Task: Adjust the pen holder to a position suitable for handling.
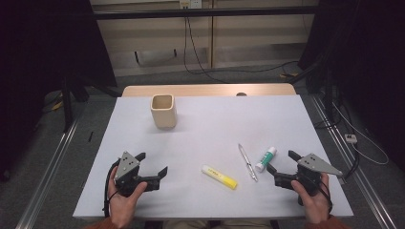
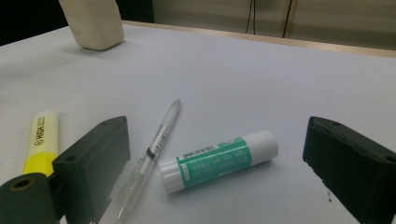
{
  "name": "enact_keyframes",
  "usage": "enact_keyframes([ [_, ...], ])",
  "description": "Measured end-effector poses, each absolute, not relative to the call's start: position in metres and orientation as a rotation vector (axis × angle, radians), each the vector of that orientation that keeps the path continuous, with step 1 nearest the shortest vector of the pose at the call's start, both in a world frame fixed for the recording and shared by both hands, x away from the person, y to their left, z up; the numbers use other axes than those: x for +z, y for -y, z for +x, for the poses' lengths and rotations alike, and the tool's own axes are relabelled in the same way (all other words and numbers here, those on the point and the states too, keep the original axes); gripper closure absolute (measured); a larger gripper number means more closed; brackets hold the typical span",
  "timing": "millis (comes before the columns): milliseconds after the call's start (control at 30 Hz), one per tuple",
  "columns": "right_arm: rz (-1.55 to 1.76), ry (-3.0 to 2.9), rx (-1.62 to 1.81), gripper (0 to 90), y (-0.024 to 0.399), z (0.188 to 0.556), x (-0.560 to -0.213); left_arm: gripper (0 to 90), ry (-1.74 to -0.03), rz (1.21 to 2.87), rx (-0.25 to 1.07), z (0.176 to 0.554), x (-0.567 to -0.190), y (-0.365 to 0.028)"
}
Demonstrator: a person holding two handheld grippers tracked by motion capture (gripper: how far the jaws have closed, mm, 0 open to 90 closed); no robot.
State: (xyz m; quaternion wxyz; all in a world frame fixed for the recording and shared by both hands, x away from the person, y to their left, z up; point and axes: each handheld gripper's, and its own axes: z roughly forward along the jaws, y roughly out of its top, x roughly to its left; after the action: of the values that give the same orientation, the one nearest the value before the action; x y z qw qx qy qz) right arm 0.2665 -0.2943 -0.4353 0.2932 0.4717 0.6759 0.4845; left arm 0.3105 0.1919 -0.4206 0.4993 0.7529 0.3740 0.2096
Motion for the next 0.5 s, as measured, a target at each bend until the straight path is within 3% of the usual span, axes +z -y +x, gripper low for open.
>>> enact_keyframes([
  [133,1.257,-1.806,1.291,7.5,0.294,0.266,-0.436,6.2,-0.878,1.863,0.545,0.311,-0.419,-0.188],
  [400,1.253,-1.817,1.278,7.4,0.293,0.267,-0.436,7.5,-0.933,1.824,0.458,0.325,-0.417,-0.186],
  [500,1.254,-1.818,1.268,7.5,0.293,0.267,-0.436,13.8,-0.923,1.822,0.430,0.335,-0.414,-0.187],
])
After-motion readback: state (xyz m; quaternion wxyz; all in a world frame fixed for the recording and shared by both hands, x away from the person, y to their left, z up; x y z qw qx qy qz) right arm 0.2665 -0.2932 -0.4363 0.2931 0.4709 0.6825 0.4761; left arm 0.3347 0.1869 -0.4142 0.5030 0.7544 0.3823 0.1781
